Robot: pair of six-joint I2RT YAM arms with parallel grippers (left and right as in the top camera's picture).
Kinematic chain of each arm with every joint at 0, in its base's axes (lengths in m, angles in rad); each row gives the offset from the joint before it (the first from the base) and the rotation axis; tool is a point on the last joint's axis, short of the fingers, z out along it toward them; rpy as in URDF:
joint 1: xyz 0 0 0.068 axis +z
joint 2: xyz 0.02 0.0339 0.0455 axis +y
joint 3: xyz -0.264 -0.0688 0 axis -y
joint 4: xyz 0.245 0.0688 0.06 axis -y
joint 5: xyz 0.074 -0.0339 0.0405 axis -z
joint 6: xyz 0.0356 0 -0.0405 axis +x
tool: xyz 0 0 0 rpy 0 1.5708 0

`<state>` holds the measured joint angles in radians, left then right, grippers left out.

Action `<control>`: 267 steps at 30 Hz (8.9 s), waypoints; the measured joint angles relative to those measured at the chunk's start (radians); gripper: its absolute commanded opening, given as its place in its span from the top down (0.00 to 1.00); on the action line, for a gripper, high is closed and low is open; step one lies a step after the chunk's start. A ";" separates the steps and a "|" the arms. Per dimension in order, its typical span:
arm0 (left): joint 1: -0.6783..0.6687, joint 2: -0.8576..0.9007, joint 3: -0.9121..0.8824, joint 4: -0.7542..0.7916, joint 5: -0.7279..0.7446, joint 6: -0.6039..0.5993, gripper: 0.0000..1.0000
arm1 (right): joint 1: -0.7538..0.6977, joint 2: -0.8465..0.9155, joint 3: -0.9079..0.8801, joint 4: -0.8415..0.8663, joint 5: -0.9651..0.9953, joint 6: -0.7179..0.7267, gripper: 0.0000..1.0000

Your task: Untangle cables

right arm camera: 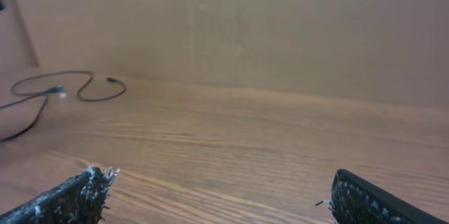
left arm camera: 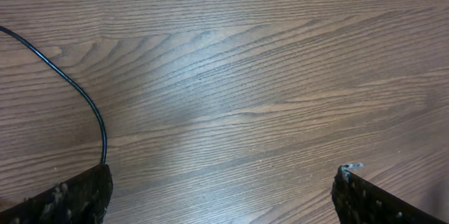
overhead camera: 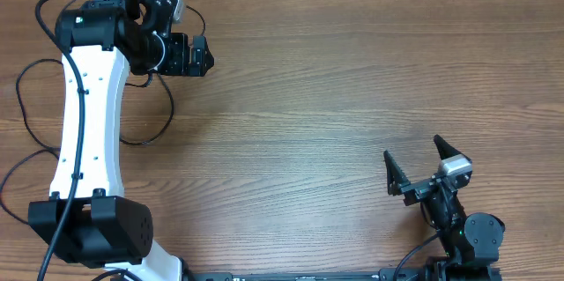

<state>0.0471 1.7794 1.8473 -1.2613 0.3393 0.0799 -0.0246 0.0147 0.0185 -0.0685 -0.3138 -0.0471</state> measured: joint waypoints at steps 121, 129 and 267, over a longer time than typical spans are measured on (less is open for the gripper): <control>-0.164 -0.254 0.000 0.000 -0.011 0.000 0.00 | -0.032 -0.001 0.000 -0.006 0.119 0.077 0.00; -0.164 -0.370 0.000 0.000 -0.034 0.000 0.00 | -0.032 -0.001 0.000 -0.006 0.120 0.076 0.00; -0.053 -1.765 -1.839 1.184 -0.336 -0.080 0.01 | -0.032 -0.002 0.000 -0.003 0.120 0.073 0.00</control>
<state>-0.0055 0.0147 0.0086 -0.0772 0.0029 -0.0006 -0.0570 0.0128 0.0185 -0.0719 -0.1940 0.0261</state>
